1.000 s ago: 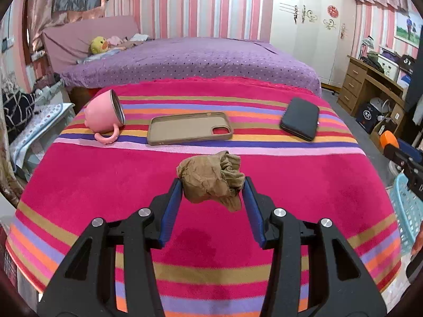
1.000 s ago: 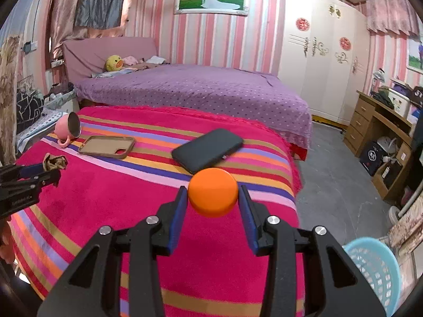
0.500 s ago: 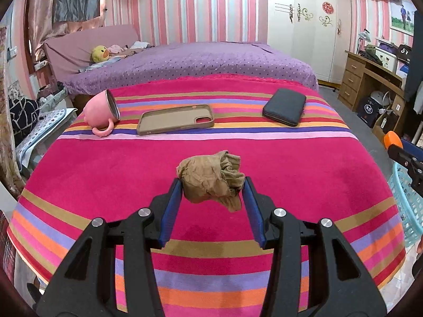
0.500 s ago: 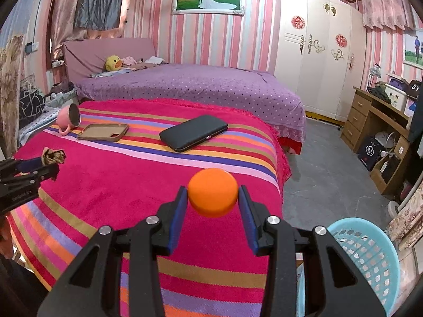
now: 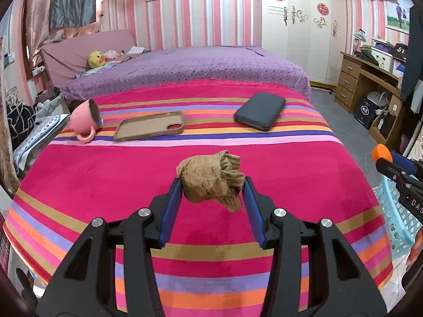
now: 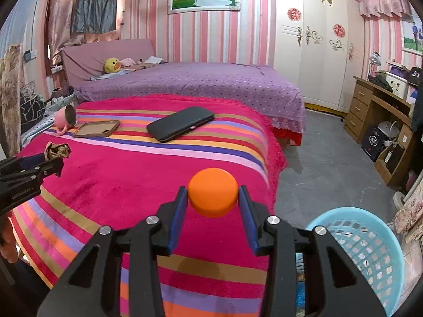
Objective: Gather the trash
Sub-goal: 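Carry the brown paper and orange ball with both grippers over the basket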
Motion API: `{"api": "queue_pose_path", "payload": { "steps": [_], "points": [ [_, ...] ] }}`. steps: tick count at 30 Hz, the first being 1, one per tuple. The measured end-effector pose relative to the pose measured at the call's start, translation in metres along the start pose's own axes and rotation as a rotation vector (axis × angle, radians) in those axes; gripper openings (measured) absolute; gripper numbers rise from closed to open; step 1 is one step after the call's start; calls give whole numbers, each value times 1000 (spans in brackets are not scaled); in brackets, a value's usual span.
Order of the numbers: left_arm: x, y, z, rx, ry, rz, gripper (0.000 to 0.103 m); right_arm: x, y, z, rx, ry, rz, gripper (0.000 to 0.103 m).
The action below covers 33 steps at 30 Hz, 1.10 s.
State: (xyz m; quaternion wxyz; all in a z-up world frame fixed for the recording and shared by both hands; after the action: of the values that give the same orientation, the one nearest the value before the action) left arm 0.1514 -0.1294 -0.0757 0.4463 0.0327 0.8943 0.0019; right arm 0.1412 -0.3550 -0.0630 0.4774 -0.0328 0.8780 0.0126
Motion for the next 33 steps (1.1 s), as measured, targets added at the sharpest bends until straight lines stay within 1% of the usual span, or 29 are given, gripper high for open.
{"api": "queue_pose_path", "payload": {
  "steps": [3,8,13,18,25,33],
  "points": [
    [-2,-15,0,11,-10,8,46,1,-14,-4,18,-4,4,40],
    [-1,-46,4,47,-2,27,46,3,-40,-15,56,-11,11,40],
    [0,-79,4,77,-15,61,46,9,-77,-27,102,-17,45,40],
    [2,-124,5,128,-17,98,46,21,-115,-37,151,-15,89,40],
    [8,-197,-6,213,-31,172,46,39,-164,-53,221,-13,155,40],
    [21,-259,-11,299,-7,218,46,64,-206,-66,301,8,194,40]
  ]
}}
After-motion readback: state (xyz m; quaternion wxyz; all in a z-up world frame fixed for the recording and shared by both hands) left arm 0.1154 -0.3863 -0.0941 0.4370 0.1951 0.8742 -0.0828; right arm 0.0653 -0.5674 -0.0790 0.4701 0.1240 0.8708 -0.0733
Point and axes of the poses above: each gripper's, at about its wrist camera, not at the fingertips, and z roughly the way its jaws point, y to its left, x to its underside, the point moved 8 cm from there along z, roughly the way its jaws point
